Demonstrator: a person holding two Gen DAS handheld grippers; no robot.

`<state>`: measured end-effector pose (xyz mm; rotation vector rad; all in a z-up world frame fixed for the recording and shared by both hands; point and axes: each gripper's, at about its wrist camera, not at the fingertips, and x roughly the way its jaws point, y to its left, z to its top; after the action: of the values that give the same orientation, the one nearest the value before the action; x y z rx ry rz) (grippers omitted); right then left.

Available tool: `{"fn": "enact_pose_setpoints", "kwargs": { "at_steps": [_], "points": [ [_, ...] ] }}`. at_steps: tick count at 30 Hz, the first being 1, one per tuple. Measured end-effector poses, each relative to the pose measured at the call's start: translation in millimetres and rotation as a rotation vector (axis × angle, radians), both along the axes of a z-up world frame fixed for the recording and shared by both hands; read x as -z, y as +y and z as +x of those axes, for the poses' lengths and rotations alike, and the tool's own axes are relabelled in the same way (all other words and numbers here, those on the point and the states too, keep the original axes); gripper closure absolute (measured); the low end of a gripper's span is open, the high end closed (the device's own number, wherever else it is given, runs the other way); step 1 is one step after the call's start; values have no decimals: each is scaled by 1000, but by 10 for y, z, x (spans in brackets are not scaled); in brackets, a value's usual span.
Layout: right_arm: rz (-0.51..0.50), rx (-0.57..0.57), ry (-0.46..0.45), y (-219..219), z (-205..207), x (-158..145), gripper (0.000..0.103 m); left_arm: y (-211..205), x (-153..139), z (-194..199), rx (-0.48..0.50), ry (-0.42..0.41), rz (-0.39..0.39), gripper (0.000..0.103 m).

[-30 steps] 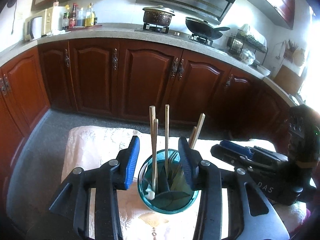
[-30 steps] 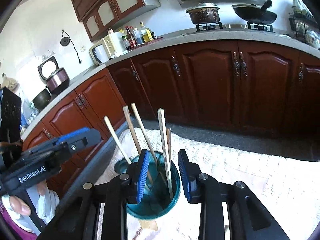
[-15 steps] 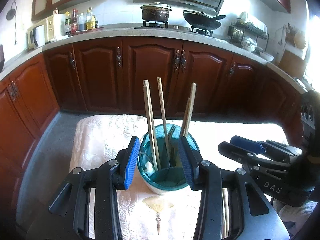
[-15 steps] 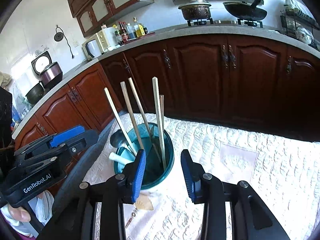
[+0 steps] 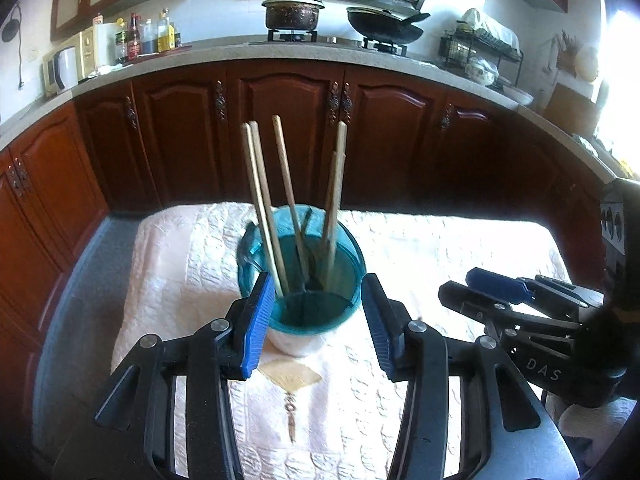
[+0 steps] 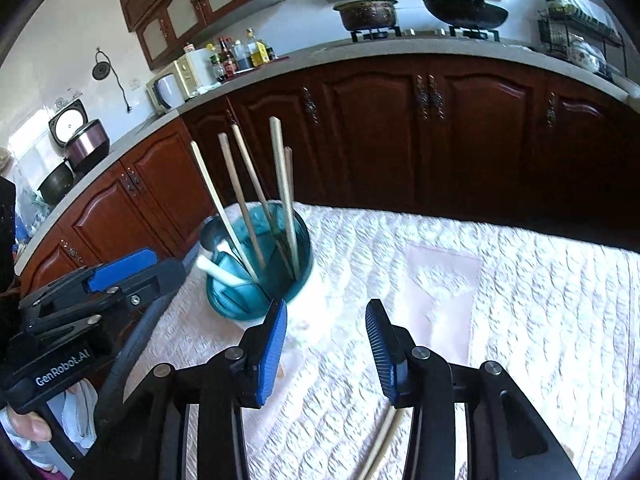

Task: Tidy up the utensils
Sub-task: 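Move both open tools to the last chopsticks on the table and close on them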

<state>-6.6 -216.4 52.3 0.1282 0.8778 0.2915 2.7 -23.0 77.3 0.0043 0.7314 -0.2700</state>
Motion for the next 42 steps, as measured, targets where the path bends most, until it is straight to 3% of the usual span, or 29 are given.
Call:
{"fn": "enact_pose_setpoints", "kwargs": {
  "at_steps": [8,15,21,32,36,42],
  "points": [
    [-25,34,78,-255,-187,314,64,-174,96,-186,49,22,0,58],
    [-56,94,246,-478,-204,1001,64,-254,287,-308,78,69,-4,58],
    [-63,122,318,-542,-155,1360,64,-279,459,-365,94,116,2,58],
    [-82,107,315,-427,57,1405,66,-316,581,-389,102,152,-6,58],
    [-129,100,316,-487,54,1386,82,-348,607,-395,114,163,-4,58],
    [-220,157,311,-846,-134,1352,83,-374,675,-392,132,181,4,58]
  ]
}}
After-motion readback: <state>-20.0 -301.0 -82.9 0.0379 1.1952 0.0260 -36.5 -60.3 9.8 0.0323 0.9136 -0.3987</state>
